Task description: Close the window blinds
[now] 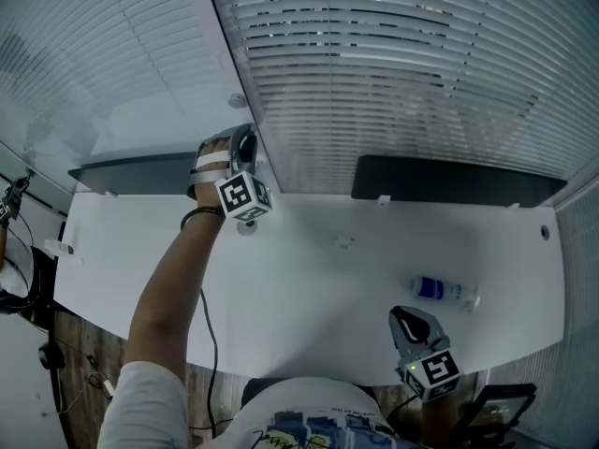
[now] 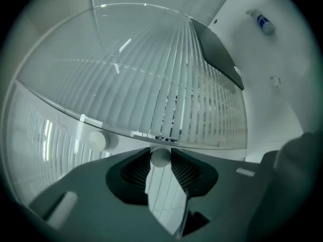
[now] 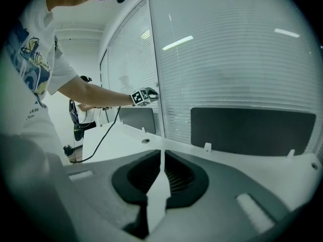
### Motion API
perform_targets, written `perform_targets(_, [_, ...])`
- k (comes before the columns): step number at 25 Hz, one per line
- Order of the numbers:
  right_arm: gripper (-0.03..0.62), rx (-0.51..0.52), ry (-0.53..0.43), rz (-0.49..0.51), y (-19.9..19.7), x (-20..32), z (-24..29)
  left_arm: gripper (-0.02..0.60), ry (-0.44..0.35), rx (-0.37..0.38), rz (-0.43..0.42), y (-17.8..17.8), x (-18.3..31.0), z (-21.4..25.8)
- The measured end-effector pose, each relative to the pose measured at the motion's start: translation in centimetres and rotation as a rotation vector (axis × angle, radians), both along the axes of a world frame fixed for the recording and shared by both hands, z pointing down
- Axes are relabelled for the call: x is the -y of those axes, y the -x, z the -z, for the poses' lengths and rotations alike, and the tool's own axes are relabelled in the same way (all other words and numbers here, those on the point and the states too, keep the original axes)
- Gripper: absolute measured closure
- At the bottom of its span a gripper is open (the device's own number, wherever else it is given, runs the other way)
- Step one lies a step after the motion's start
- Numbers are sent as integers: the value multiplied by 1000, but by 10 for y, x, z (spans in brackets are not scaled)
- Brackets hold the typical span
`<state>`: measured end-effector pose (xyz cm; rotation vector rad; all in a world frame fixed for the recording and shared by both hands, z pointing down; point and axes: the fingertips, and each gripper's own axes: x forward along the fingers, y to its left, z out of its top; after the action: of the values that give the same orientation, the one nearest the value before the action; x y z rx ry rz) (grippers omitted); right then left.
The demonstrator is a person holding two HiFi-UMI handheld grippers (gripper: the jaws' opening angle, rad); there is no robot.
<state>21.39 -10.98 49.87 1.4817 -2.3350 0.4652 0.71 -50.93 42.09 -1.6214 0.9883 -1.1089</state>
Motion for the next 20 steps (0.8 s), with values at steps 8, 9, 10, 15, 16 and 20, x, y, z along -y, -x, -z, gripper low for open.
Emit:
perform_targets(8, [580,-1,4,4,2,1,-2,457,-28,60,-1,4,4,-2])
perform_targets(9, [580,-1,5,5,2,1,-2,457,-30,62,0,4,5,-2])
perform_targets(10, [580,1,5,6,3,1,-2,460,-32,65,-1,4,6,-2])
perform_targets(15, [580,8,3,7,2,1,-2,460,-14,3,16,5,6,0])
perform_targets(16, [580,7,0,7,2,2,-1,459,2,-45,28,6,6,1])
perform_targets(20, [580,7,2,4,3,3,-2,457,85,-293,94,8,7,4])
